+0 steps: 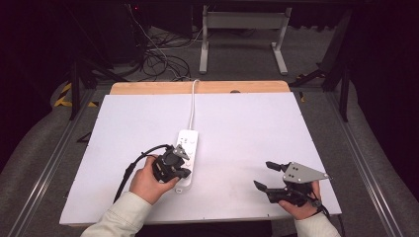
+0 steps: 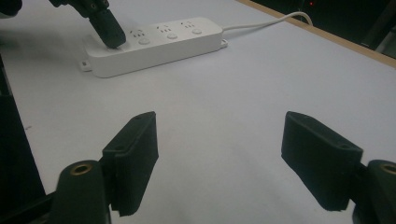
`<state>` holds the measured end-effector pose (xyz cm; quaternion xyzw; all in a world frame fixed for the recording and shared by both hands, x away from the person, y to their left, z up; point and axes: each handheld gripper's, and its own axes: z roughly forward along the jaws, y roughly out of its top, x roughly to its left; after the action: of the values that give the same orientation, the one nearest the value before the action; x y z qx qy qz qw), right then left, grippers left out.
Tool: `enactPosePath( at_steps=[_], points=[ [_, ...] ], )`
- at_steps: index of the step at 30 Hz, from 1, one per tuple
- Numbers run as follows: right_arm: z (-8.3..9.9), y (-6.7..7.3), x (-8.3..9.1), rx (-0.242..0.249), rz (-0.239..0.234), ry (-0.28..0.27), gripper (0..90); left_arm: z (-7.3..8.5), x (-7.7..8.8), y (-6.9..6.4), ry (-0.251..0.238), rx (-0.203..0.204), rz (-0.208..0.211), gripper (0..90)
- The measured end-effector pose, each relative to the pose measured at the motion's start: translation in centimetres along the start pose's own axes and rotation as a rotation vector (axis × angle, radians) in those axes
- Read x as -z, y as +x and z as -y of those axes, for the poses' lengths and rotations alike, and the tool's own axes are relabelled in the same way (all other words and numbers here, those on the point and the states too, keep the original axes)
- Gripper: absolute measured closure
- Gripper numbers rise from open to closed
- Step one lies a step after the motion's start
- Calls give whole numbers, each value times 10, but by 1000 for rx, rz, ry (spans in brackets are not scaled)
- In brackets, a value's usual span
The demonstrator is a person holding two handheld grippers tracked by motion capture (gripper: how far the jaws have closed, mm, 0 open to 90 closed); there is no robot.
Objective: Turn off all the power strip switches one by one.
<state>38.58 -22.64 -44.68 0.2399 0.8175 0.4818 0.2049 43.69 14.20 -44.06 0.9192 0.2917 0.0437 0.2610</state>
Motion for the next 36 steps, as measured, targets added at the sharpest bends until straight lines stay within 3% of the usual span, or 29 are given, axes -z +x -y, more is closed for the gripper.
enactPosePath(
  at_steps=[10, 14, 20, 21, 22, 24, 27, 31, 34, 36],
  points=[
    [0, 1, 0, 1, 3, -3, 276, 2, 0, -1, -11, 0, -8, 900],
    [0, 1, 0, 1, 3, -3, 276, 2, -1, -2, -13, -6, -41, 900],
    [0, 1, 0, 0, 1, -1, 275, 2, -1, -3, -11, -8, -43, 900],
    [0, 1, 0, 2, 1, -2, 275, 2, -1, -4, -7, -6, -38, 900],
    [0, 1, 0, 1, -1, -1, 275, 3, -1, -4, -7, -13, 23, 900],
    [0, 1, 0, 1, -1, 0, 275, 3, -1, -6, -13, -16, 16, 900],
    [0, 1, -1, 1, -1, 2, 274, 2, -1, -11, -4, -34, -30, 900],
    [0, 2, 1, 8, 0, -1, 274, 4, -2, -8, -22, -11, -12, 900],
    [0, 2, 1, 9, -3, 0, 274, 5, 1, -7, -11, -14, -79, 900],
    [0, 2, 1, 9, -3, 0, 274, 7, 1, -5, -23, -3, -57, 900]
  ],
)
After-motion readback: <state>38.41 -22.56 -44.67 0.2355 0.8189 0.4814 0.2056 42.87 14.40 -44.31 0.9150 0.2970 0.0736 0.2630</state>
